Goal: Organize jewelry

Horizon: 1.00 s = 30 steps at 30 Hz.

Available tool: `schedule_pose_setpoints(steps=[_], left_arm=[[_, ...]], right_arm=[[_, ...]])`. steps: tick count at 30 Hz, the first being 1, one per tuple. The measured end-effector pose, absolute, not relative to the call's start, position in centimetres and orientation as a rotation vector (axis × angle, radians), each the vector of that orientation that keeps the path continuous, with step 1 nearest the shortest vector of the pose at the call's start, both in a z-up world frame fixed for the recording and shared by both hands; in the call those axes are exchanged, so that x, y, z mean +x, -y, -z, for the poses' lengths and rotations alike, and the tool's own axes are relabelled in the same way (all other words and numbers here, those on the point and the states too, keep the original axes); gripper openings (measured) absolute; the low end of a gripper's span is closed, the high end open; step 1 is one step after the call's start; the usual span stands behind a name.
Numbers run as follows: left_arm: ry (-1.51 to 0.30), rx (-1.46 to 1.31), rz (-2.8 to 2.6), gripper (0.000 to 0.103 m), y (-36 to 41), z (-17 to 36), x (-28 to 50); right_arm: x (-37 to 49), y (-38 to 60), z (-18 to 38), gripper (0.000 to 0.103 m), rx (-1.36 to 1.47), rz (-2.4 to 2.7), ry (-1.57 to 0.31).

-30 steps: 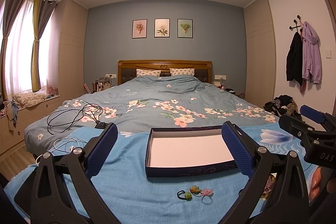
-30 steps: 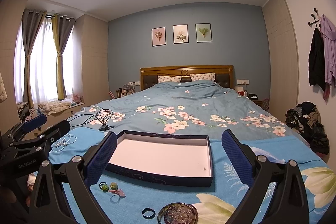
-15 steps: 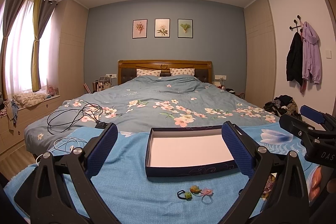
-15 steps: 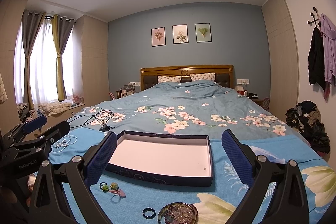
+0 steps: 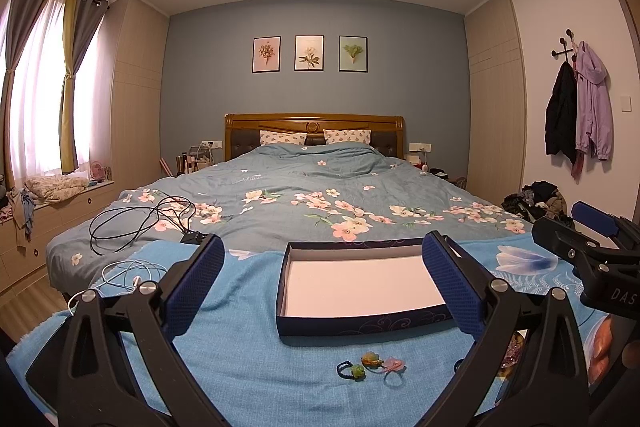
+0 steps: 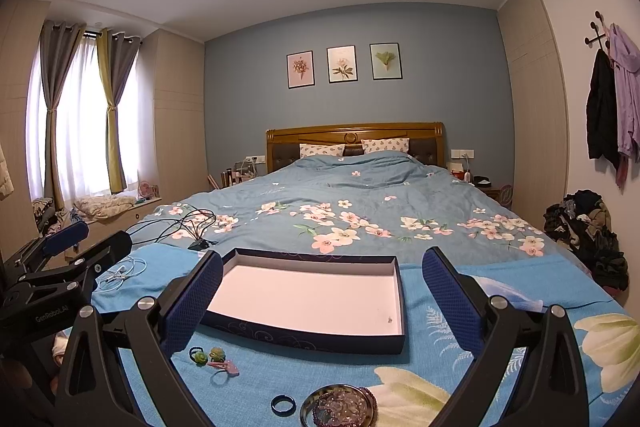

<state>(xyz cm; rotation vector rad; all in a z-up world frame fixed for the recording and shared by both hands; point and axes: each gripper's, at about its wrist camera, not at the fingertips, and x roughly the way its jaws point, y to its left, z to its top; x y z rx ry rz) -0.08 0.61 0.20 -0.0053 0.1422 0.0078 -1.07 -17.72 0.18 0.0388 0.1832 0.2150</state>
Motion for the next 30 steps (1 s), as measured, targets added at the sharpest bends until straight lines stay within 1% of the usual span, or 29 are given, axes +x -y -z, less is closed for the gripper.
schedule_pose_setpoints(steps=[30], left_arm=[[-0.147, -0.005, -0.003, 0.097, -0.61, 0.19, -0.01]], right_arm=[[-1.34, 17.70, -0.25, 0.096, 0.039, -0.210, -0.187]])
